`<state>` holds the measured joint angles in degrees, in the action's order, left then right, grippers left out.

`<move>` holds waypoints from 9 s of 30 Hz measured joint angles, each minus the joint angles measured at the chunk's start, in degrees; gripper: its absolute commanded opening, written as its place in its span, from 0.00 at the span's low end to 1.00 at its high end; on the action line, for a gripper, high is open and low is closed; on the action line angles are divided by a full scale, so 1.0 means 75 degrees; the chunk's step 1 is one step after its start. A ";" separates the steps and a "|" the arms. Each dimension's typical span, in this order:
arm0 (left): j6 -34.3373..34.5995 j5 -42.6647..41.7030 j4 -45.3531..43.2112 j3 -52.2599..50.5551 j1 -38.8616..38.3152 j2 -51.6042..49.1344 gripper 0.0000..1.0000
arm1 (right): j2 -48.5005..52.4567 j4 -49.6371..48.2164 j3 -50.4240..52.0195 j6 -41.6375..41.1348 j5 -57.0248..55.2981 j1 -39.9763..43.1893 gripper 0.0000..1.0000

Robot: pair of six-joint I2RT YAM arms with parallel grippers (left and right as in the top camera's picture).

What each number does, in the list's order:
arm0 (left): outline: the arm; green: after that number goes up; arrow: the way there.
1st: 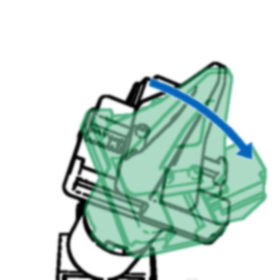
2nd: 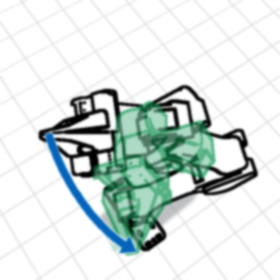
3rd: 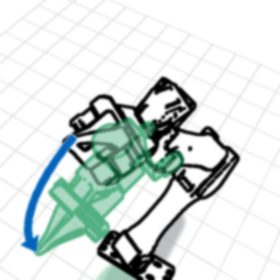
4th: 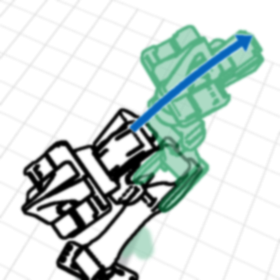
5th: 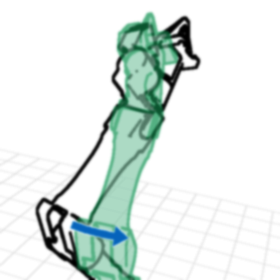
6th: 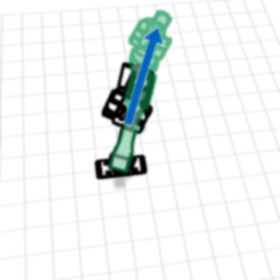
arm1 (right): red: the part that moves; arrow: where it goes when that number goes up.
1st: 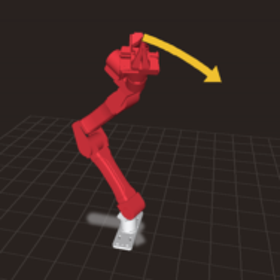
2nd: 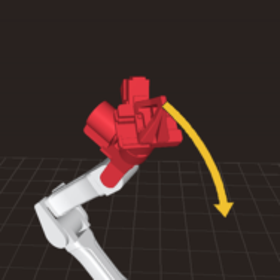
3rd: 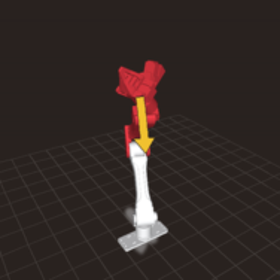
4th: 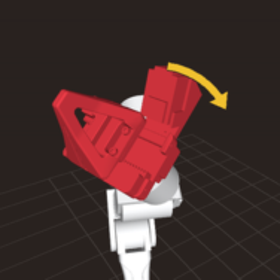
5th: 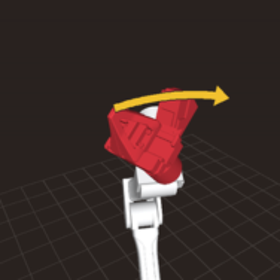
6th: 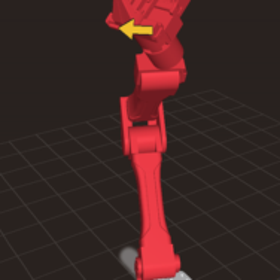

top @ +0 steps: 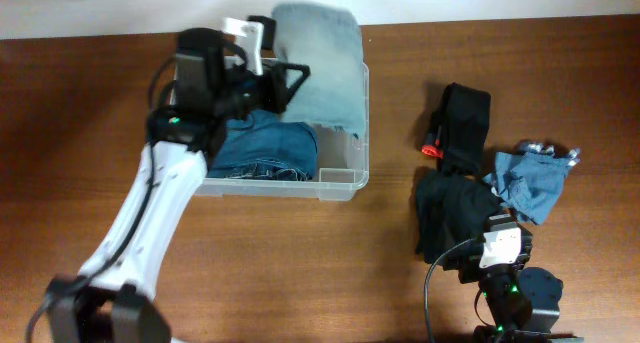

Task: Pack container

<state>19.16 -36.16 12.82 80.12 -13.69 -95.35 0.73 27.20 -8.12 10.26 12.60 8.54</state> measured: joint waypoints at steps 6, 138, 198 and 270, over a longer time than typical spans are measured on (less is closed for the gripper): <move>0.0213 0.0434 0.0991 -0.0003 0.0105 -0.0589 0.00 | 0.0000 0.0000 0.0000 0.0003 0.0000 0.0000 0.98; -0.2343 0.5604 1.0809 0.9821 0.3529 -0.2798 1.00 | -0.0006 -0.1644 0.0070 -0.0603 0.0950 0.0000 0.99; -0.2317 0.5630 1.0803 0.9830 0.3529 -0.2742 1.00 | 1.4898 0.1638 -0.8055 -0.1469 0.2847 0.4701 0.27; -0.2317 0.5630 1.0800 0.9827 0.3529 -0.2742 1.00 | 1.4656 0.1364 -1.2304 -0.3284 0.0189 -0.4718 0.09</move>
<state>1.78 6.07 93.82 153.82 12.78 -115.92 110.65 37.43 -100.40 -14.37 14.02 -26.85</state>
